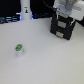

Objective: Open the kcup holder, insert the kcup into the holder, and close the kcup holder

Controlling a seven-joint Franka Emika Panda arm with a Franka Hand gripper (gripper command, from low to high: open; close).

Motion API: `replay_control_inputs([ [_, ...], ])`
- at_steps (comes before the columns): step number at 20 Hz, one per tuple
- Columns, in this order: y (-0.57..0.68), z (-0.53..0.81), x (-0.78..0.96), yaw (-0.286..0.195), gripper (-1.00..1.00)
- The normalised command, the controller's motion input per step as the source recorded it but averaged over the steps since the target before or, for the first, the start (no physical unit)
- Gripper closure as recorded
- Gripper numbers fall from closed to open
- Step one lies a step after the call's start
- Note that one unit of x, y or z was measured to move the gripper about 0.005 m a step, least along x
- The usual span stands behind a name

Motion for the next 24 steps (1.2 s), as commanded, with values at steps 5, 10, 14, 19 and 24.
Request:
replay_control_inputs([
  [5, 0.0, -0.05, -0.07, -0.005, 1.0],
  [10, -0.01, -0.01, 0.01, -0.004, 1.0],
  [14, -0.01, -0.01, 0.01, -0.005, 1.0],
  [19, -0.07, 0.08, 0.28, -0.014, 1.0],
  [24, -0.14, 0.22, 0.65, -0.045, 1.0],
])
